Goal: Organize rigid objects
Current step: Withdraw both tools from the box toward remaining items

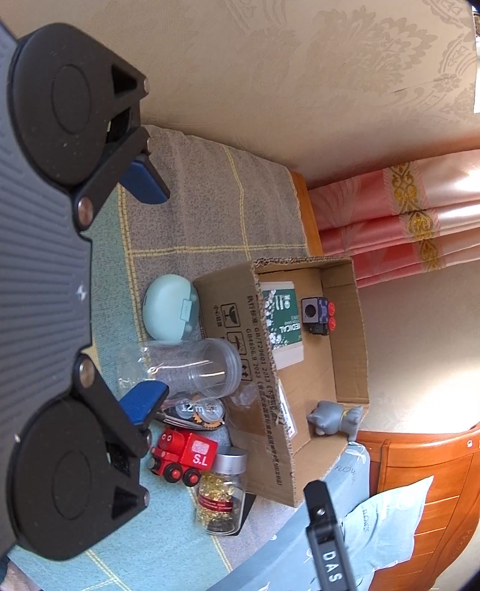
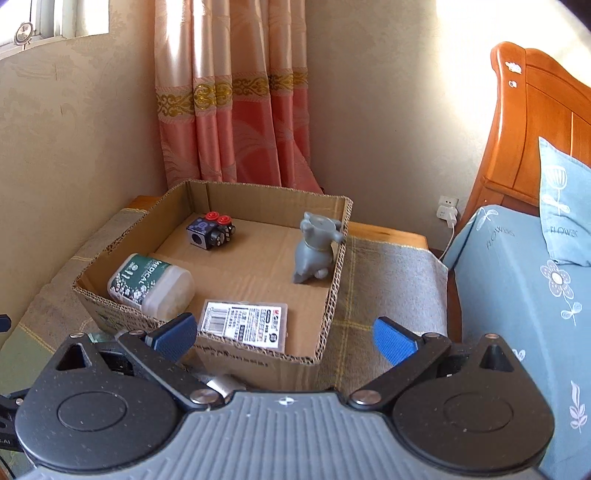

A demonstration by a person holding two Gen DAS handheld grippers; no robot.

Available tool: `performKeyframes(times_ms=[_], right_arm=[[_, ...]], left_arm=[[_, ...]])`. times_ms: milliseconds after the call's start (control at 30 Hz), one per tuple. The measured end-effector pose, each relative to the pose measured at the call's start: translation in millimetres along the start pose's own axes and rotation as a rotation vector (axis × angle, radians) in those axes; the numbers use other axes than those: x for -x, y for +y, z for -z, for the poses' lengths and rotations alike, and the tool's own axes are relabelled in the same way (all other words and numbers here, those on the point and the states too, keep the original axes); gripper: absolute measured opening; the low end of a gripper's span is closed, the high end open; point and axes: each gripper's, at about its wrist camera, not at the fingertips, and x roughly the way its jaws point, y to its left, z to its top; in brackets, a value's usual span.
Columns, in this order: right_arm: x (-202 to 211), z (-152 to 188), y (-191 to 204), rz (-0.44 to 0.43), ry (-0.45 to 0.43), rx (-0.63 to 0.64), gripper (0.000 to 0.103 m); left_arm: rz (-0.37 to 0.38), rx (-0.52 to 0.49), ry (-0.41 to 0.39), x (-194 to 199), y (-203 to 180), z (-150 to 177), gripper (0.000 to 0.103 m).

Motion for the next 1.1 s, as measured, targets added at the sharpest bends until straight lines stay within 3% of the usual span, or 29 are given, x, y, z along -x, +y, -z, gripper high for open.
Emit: performKeyframes(times_ms=[133, 333, 767, 1100], right_arm=[[1, 23, -3, 0.034, 0.023, -0.026, 0.103], [-1, 42, -7, 0.017, 0.062, -0.074, 0.103], [-12, 43, 7, -0.009, 0.069, -0.093, 0.103], [-46, 42, 40, 0.044, 0.066, -0.020, 0.103]], left_arm=[[0.012, -0.018, 0.021, -4, -4, 4, 0.102], [0.063, -0.028, 0.041, -14, -13, 7, 0.102], [0.081, -0.046, 0.084, -29, -18, 15, 0.102], [0.053, -0.050, 0.078, -12, 4, 27, 0.102]])
